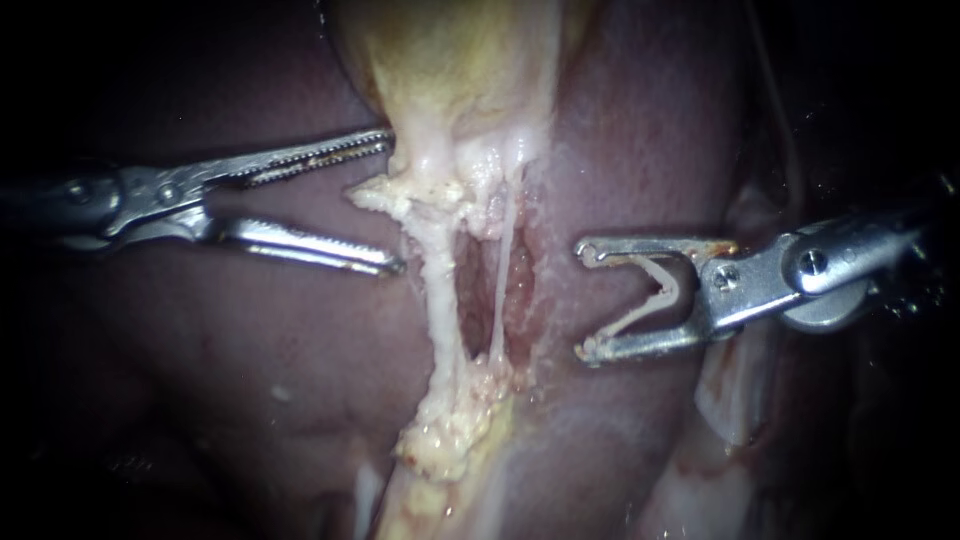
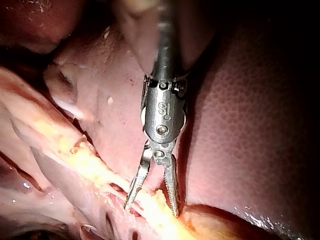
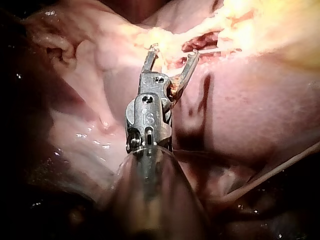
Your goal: Grabbing gallbladder
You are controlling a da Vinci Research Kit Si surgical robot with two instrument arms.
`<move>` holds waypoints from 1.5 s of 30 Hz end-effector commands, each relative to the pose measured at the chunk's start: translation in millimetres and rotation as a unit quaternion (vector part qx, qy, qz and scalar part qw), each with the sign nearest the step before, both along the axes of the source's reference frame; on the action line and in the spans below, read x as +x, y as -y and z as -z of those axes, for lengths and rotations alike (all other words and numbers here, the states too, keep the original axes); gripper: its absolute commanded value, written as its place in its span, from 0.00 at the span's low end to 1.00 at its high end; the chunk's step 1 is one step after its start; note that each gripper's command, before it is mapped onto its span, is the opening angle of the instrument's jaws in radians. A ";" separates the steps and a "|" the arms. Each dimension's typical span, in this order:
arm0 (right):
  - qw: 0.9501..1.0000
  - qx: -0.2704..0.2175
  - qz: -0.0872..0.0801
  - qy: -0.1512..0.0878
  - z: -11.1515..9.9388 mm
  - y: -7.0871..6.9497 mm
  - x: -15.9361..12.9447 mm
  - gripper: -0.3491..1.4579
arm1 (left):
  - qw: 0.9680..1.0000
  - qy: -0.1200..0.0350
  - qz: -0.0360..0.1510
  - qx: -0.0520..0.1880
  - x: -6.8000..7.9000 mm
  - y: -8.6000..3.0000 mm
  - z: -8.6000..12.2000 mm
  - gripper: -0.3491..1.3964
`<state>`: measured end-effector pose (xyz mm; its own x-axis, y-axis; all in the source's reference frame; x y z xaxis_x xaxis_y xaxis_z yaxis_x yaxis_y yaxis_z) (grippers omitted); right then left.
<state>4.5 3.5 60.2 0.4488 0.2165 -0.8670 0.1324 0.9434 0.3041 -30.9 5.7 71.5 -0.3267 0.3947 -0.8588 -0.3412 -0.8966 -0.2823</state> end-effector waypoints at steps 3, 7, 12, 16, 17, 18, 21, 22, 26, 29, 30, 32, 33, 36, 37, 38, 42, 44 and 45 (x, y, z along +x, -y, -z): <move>1.000 0.000 0.000 0.000 0.0 0.0 0.0 0.46 | 1.000 0.003 0.005 0.013 0.3 -0.1 0.2 0.31; 1.000 0.000 0.000 0.000 0.0 0.0 0.0 0.46 | 0.999 0.009 0.015 0.034 0.7 -0.2 0.5 0.09; 1.000 0.000 0.000 0.000 0.0 0.0 0.0 0.46 | 0.998 -0.006 0.010 0.058 1.1 -0.3 0.3 0.00; 1.000 0.000 0.000 0.000 0.0 0.0 0.0 0.46 | 0.998 -0.009 0.011 0.067 1.5 -0.1 0.5 0.00; 1.000 0.000 0.000 0.000 0.0 0.0 0.0 0.46 | 0.997 -0.009 0.011 0.071 1.6 0.1 0.8 0.00; 1.000 0.000 0.000 0.000 0.0 0.0 0.0 0.46 | 0.997 -0.009 0.010 0.075 1.8 0.2 1.1 0.00; 1.000 0.000 0.000 0.000 0.0 0.0 0.0 0.46 | 0.996 -0.007 -0.001 0.089 2.9 0.1 2.6 0.00; 1.000 0.000 0.000 0.000 0.0 0.0 -0.1 0.46 | 0.996 -0.007 -0.003 0.091 3.4 -0.3 3.2 0.00; 1.000 0.000 0.000 0.000 0.0 0.0 -0.1 0.46 | 0.995 -0.001 -0.011 0.103 5.8 -2.6 5.6 0.00; 1.000 0.000 0.000 0.000 0.0 0.0 -0.1 0.46 | 0.995 0.009 0.001 0.103 7.4 -3.9 7.4 0.00; 1.000 0.000 0.001 0.001 0.0 0.0 -0.1 0.46 | 0.995 0.009 0.003 0.101 7.8 -4.2 8.0 0.00; 1.000 0.000 0.001 0.001 0.0 0.0 -0.1 0.46 | 0.995 0.011 0.004 0.096 8.1 -4.5 8.6 0.00; 1.000 0.000 0.001 0.001 0.0 0.0 -0.1 0.46 | 0.995 0.013 0.005 0.096 8.2 -4.6 8.9 0.00; 1.000 0.000 0.001 0.001 0.0 0.0 -0.1 0.46 | 0.995 0.012 0.004 0.094 8.1 -4.6 8.9 0.00; 1.000 0.000 0.001 0.001 0.0 0.0 -0.1 0.46 | 0.996 0.012 0.004 0.094 8.0 -4.6 8.9 0.00; 1.000 0.000 0.001 0.001 0.0 0.0 -0.1 0.46 | 0.996 0.012 0.004 0.094 8.0 -4.6 8.8 0.00; 1.000 0.000 0.001 0.001 0.0 0.0 -0.1 0.46 | 0.996 0.012 0.004 0.094 8.0 -4.7 8.7 0.00; 1.000 0.000 0.001 0.001 0.0 0.0 -0.1 0.46 | 0.996 0.012 0.004 0.094 8.1 -4.7 8.7 0.00; 1.000 0.000 0.001 0.001 0.0 0.0 -0.1 0.46 | 0.996 0.012 0.004 0.094 8.0 -4.7 8.7 0.00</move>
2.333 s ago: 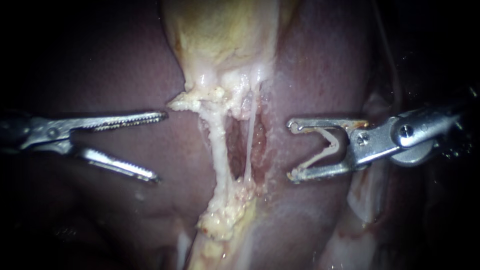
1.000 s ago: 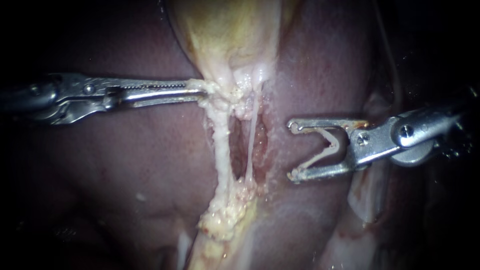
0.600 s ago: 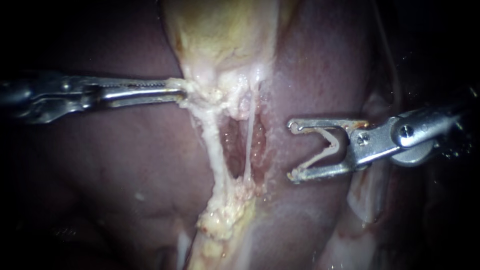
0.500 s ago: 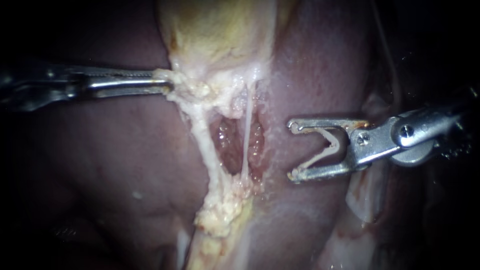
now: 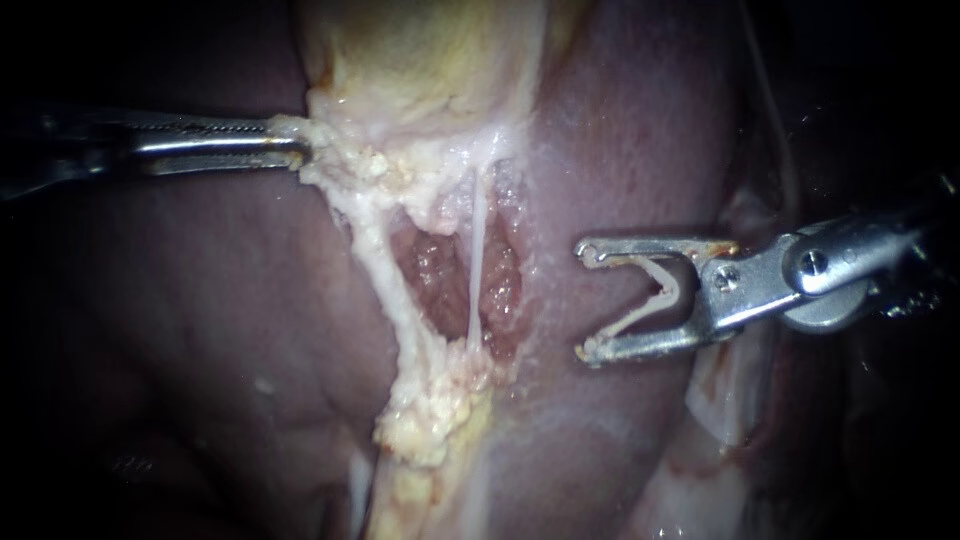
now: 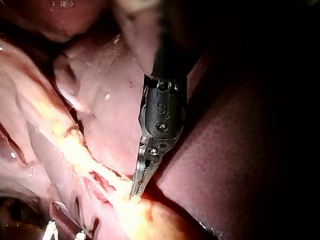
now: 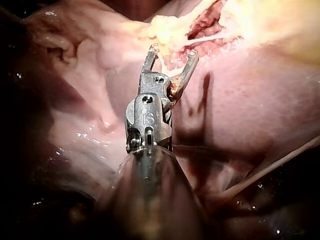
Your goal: Grabbing gallbladder
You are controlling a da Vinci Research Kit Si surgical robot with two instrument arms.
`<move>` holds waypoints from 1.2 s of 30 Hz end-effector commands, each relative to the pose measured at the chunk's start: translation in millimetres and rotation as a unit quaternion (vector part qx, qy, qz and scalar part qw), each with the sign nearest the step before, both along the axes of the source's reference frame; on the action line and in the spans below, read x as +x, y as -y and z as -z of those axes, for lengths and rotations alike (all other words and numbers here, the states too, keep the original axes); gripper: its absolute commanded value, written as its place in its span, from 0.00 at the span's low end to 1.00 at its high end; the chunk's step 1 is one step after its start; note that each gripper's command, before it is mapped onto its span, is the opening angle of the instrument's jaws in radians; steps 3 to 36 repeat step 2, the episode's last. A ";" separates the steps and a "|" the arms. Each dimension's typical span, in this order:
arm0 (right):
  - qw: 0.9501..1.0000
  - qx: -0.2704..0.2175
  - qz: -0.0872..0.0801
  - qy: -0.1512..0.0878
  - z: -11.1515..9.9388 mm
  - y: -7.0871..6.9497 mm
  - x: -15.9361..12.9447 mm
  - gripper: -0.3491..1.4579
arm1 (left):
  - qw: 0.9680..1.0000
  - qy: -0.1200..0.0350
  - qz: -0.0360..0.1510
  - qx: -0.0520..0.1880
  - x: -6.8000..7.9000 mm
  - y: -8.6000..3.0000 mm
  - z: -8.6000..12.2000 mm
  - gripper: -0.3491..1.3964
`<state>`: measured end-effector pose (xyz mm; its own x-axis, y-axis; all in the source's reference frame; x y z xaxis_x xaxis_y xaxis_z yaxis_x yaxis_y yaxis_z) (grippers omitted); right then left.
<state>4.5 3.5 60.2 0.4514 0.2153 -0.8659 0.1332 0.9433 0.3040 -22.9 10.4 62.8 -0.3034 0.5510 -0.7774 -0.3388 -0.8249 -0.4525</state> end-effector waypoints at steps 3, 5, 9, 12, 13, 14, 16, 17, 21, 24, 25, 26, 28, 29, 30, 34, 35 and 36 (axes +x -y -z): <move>1.000 0.000 0.000 0.000 0.0 0.0 0.0 0.46 | 1.000 0.000 0.000 0.000 -0.1 -0.1 -0.1 0.00; 1.000 0.000 0.000 0.000 0.0 0.0 0.0 0.46 | 1.000 0.000 0.000 0.000 -0.1 -0.1 -0.1 0.00; 1.000 0.000 0.000 0.000 0.0 0.0 0.0 0.46 | 1.000 0.000 0.000 0.000 -0.1 -0.1 -0.1 0.00; 1.000 0.000 0.000 0.000 0.0 0.0 0.0 0.46 | 1.000 0.000 0.000 0.000 -0.1 -0.1 -0.1 0.00; 1.000 0.000 0.000 0.000 0.0 0.0 0.0 0.46 | 1.000 0.000 0.000 0.000 -0.1 -0.1 -0.1 0.00; 1.000 0.000 0.000 0.000 0.0 0.0 0.0 0.46 | 1.000 0.000 0.000 0.000 -0.1 -0.1 -0.1 0.00; 1.000 0.000 0.000 0.000 0.0 0.0 0.0 0.46 | 1.000 0.000 0.000 0.000 -0.1 -0.1 -0.1 0.00; 1.000 0.000 0.000 0.000 0.0 0.0 0.0 0.46 | 1.000 0.000 0.000 0.000 -0.1 -0.1 -0.1 0.00; 1.000 0.000 0.000 0.000 0.0 0.0 0.0 0.46 | 1.000 0.000 0.000 0.000 -0.1 -0.1 -0.1 0.00; 1.000 0.000 0.000 0.000 0.0 0.0 0.0 0.46 | 1.000 0.000 0.000 0.000 -0.1 -0.1 -0.1 0.00; 1.000 0.000 0.000 0.000 0.0 0.0 0.0 0.46 | 1.000 0.000 0.000 0.000 -0.1 -0.1 -0.1 0.00; 1.000 0.000 0.000 0.000 0.0 0.0 0.0 0.46 | 1.000 0.000 0.000 0.000 -0.1 -0.1 -0.1 0.00; 1.000 0.000 0.000 0.000 0.0 0.0 0.0 0.46 | 1.000 0.000 0.000 0.000 -0.1 -0.1 -0.1 0.00; 1.000 0.000 0.000 0.000 0.0 0.0 0.0 0.46 | 1.000 0.000 0.000 0.000 -0.1 -0.1 -0.1 0.00; 1.000 0.000 0.000 0.000 0.0 0.0 0.0 0.46 | 1.000 0.000 0.000 0.000 -0.1 -0.1 -0.1 0.00; 1.000 0.000 0.000 0.000 0.0 0.0 0.0 0.46 | 1.000 0.000 0.000 0.000 -0.1 -0.1 -0.1 0.00; 1.000 0.000 0.000 0.000 0.0 0.0 0.0 0.46 | 1.000 0.000 0.000 0.000 -0.1 -0.1 -0.1 0.00; 1.000 0.000 0.000 0.000 0.0 0.0 0.0 0.46 | 1.000 0.000 0.000 0.000 -0.1 -0.1 -0.1 0.00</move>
